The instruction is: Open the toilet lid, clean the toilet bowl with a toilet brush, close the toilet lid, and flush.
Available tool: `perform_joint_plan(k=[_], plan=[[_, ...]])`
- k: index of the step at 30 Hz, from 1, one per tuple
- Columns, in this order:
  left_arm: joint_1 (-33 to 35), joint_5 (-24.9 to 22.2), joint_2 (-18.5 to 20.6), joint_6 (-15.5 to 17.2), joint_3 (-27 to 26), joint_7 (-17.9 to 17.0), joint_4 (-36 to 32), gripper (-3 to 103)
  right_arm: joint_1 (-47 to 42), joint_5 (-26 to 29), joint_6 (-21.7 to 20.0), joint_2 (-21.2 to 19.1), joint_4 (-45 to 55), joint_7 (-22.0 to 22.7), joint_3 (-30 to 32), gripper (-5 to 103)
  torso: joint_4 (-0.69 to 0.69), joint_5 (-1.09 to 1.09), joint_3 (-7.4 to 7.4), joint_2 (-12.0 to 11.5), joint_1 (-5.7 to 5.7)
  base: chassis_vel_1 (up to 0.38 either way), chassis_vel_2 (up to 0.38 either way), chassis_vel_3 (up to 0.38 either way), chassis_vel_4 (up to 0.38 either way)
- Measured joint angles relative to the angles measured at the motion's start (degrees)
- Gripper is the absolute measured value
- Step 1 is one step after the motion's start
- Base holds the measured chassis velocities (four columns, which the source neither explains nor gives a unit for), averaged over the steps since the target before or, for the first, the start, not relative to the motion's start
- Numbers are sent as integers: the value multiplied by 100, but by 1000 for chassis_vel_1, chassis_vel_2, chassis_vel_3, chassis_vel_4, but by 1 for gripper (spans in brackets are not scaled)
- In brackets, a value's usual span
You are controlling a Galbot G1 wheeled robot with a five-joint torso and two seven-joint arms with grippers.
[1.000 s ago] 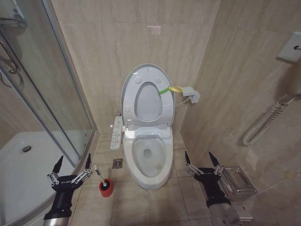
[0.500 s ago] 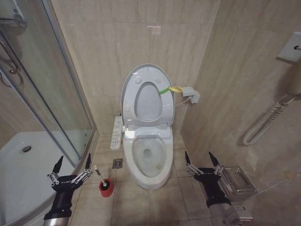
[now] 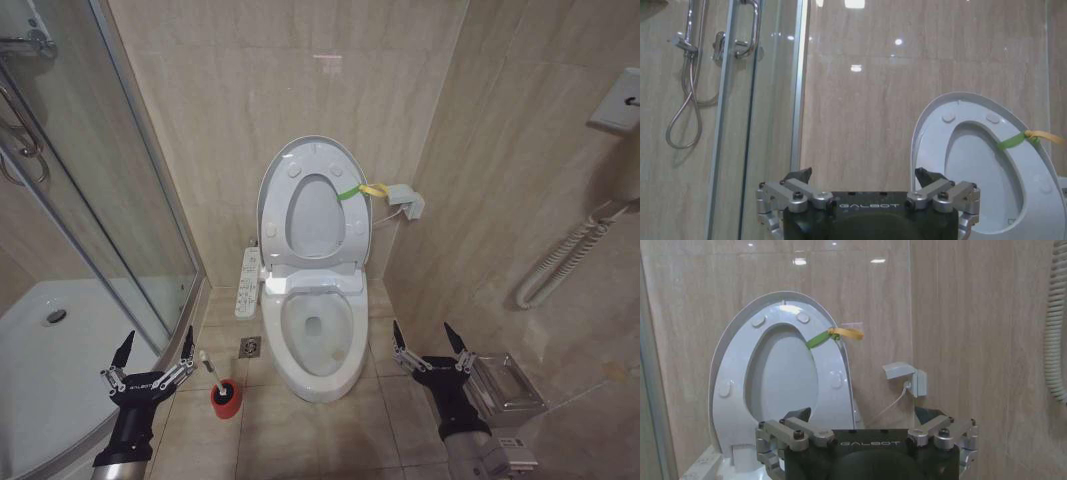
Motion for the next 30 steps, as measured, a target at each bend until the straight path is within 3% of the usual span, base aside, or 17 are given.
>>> perform_joint_plan(k=[30], plan=[[0, 0, 0, 0, 0, 0, 0, 100, 0, 1, 0, 0, 0, 0, 0, 100, 0, 0, 0, 0, 0, 0, 0, 0, 0]])
